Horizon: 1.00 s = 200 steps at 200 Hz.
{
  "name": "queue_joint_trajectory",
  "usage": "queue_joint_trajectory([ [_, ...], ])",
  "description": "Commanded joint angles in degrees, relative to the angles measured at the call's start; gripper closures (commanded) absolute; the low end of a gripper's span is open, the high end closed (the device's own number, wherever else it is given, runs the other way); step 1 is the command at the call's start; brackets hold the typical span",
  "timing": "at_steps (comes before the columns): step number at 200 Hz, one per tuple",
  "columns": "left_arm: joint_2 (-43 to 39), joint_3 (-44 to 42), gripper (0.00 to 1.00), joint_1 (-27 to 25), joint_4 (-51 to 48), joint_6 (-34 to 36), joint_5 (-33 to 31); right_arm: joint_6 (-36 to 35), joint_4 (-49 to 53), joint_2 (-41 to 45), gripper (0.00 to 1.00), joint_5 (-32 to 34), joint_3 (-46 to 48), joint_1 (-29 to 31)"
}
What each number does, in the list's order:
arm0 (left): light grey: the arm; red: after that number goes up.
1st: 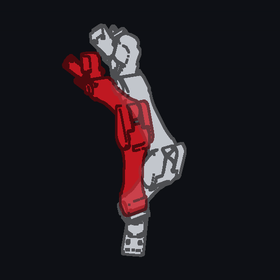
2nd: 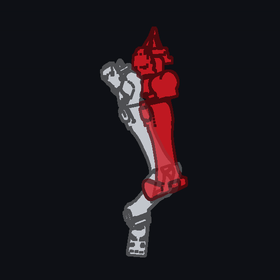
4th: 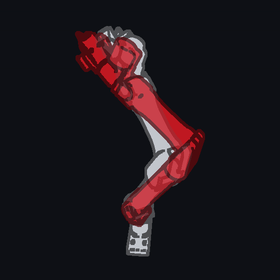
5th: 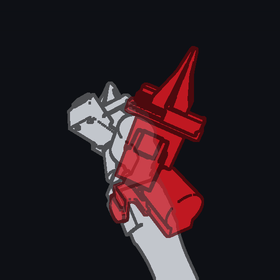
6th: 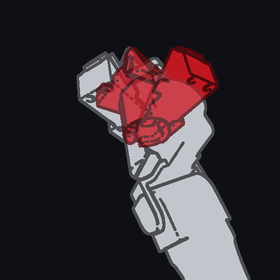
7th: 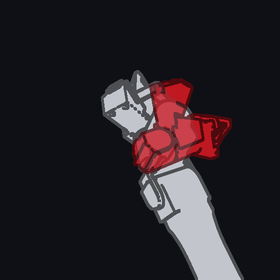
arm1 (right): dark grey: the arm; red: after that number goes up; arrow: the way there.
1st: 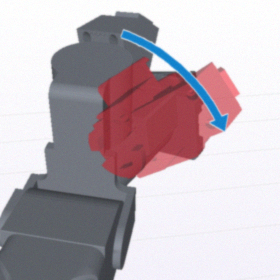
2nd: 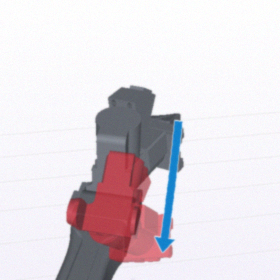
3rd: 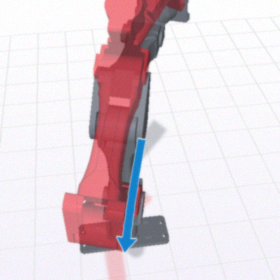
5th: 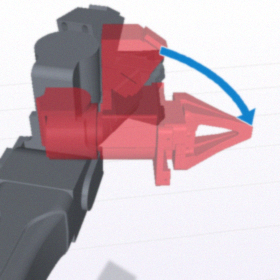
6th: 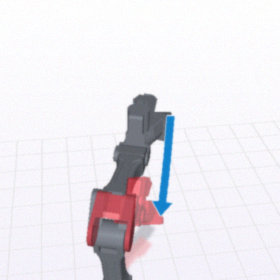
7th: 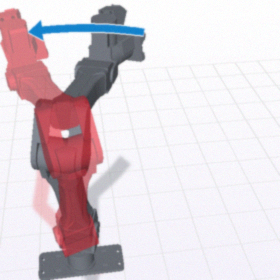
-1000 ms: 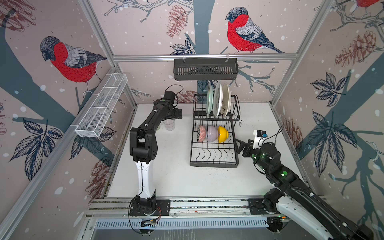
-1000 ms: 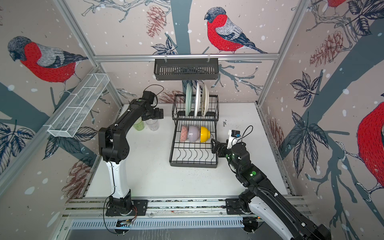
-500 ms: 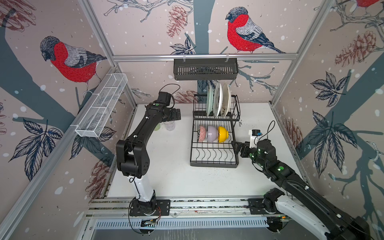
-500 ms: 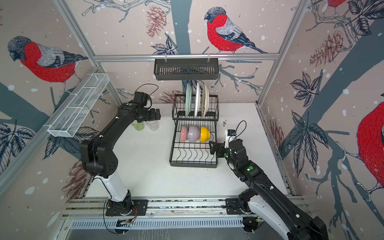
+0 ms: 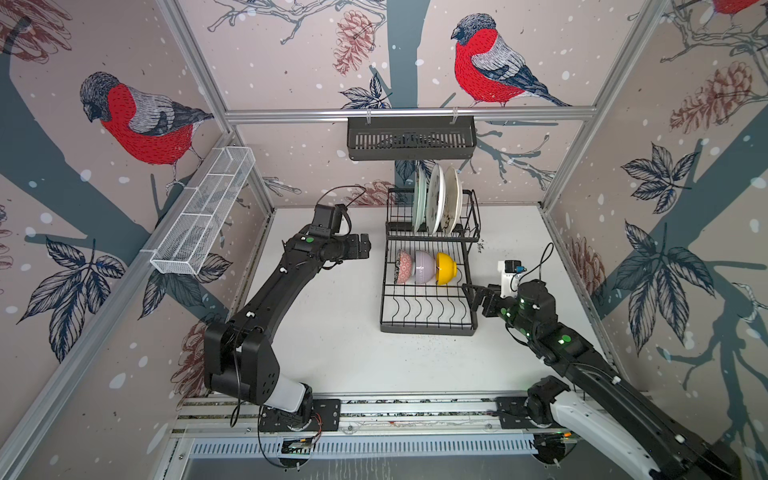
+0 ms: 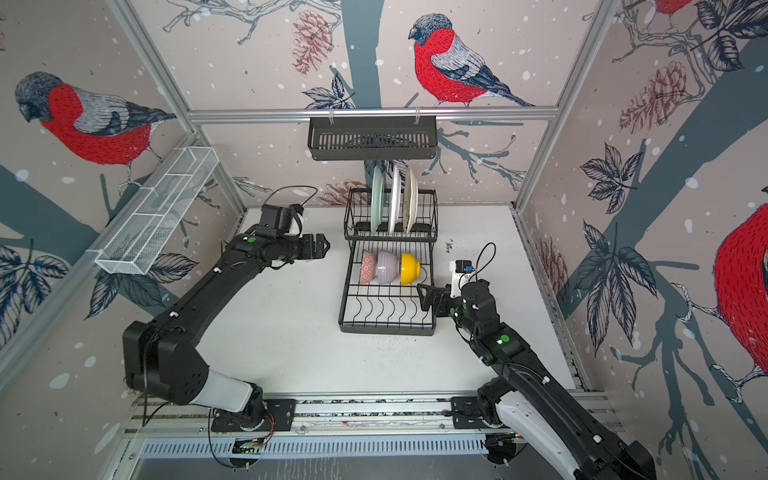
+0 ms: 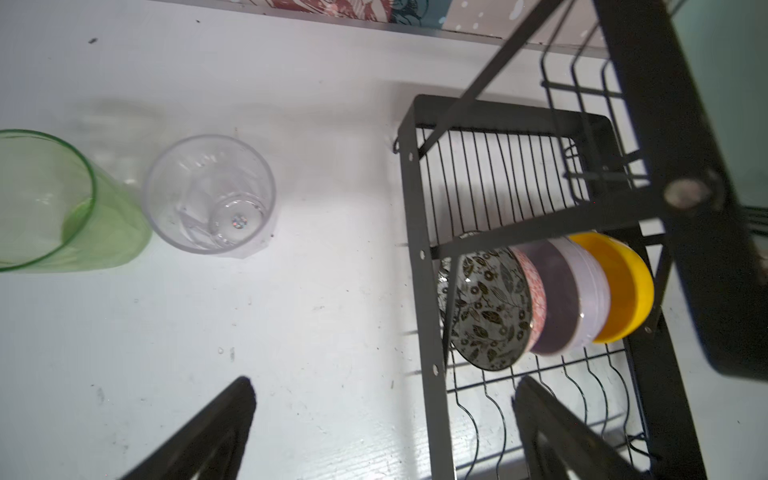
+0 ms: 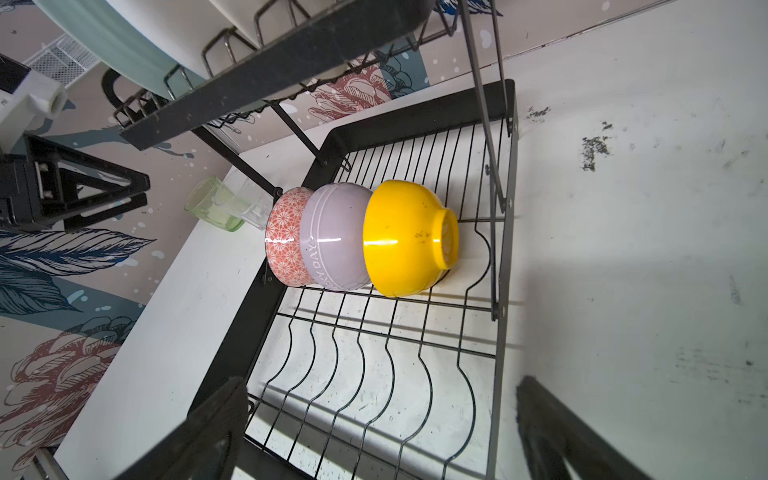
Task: Unload the mixed dishes from the dish rack
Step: 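Move the right gripper to the yellow bowl while the left gripper withdraws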
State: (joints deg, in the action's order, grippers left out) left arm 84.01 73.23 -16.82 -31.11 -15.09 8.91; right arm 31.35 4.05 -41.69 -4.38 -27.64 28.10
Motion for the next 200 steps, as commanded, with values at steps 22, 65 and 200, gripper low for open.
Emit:
queue_joint_trajectory([
  [22,-7.19,-11.32,0.03,-1.25,11.09,-3.74,4.56,2.78,-2.74,0.37,0.00,-1.74,-0.16,0.19],
  [65,-13.25,-15.75,0.03,-1.22,11.20,-0.35,6.51,6.71,-7.51,1.18,0.00,-1.69,2.27,1.79],
  [200,-20.90,-24.20,0.03,-0.91,15.79,-0.13,5.84,4.66,-12.44,-24.56,0.06,3.62,-6.70,7.73],
])
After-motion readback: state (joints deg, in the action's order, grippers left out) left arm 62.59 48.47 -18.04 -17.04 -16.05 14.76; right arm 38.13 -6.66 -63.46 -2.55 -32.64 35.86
